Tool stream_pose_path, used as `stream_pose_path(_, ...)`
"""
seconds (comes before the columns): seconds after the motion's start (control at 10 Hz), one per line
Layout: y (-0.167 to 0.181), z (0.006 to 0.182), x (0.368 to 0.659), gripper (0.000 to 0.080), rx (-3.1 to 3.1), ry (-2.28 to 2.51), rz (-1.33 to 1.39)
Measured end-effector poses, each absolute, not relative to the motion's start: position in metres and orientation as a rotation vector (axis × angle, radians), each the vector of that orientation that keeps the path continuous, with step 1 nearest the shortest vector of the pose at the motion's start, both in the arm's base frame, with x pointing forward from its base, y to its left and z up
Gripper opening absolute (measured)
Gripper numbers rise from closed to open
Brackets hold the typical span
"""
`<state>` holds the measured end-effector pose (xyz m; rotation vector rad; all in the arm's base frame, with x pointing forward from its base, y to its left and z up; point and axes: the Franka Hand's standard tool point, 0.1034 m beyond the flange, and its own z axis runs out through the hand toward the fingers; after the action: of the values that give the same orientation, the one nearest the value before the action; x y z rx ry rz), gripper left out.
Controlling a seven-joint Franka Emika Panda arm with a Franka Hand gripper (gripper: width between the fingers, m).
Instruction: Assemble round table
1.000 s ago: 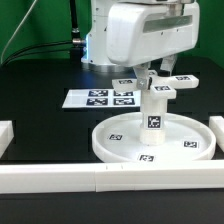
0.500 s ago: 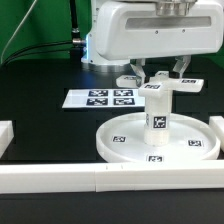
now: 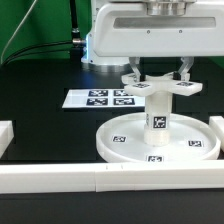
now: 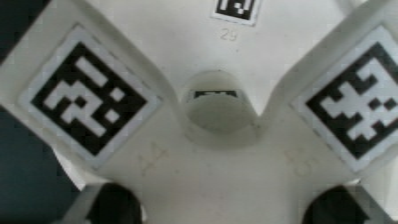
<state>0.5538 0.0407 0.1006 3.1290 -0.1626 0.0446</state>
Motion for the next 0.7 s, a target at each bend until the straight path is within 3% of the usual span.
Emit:
stream_pose_path(0.3,0.0398,0.1002,0.553,0.0442,3.087,-0.684,0.049)
stream_pose_path(0.7,0.0395,0.1005,0.5535,0.0442,3.005,-1.001,0.046)
